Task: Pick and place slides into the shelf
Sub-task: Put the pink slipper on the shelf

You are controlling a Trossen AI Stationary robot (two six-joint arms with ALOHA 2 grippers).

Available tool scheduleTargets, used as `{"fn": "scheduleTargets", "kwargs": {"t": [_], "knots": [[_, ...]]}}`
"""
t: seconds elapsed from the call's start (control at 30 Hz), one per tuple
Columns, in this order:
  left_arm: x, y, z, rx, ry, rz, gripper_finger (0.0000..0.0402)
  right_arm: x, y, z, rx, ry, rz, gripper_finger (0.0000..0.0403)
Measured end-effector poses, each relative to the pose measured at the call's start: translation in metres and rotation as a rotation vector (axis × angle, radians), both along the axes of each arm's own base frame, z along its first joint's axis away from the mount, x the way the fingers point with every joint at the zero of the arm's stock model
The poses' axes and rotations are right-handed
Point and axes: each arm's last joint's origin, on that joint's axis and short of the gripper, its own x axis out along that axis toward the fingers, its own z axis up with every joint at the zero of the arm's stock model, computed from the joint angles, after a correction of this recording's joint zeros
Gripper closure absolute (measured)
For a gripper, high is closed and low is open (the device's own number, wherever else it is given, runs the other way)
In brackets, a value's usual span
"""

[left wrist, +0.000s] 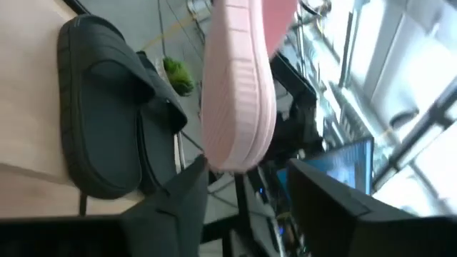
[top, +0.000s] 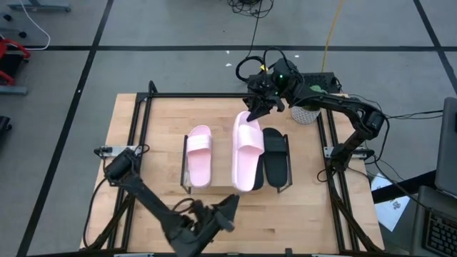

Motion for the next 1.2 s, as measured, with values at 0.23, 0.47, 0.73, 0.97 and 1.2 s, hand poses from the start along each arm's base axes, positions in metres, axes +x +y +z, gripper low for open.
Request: {"fn": "scheduleTargets", "kwargs": {"t": [0.23,0.47,0.73,0.97,1.2], "knots": [[-0.036,-0.022,0.026,0.073,0.076,-0.086,0.0171,0.001,0.001,0.0,0.001,0.001,0.001,0.0377],[-0.075,-0.033,0.059,0.197,0.187,-0.166,0.0173,0.027,0.004,-0.015,0.018,0.025,0.02,0.0377],[-0.1,-0.035,0.08,0.27,0.245,-0.212,0.0177,0.084,-0.009,-0.032,0.053,0.084,0.075,0.0377],[-0.114,-0.047,0.081,0.273,0.237,-0.256,0.0177,0.095,-0.034,-0.064,0.11,0.184,0.049,0.0377],[-0.122,-0.049,0.084,0.287,0.244,-0.275,0.0177,0.084,-0.053,-0.075,0.167,0.264,0.031,0.0377]]}}
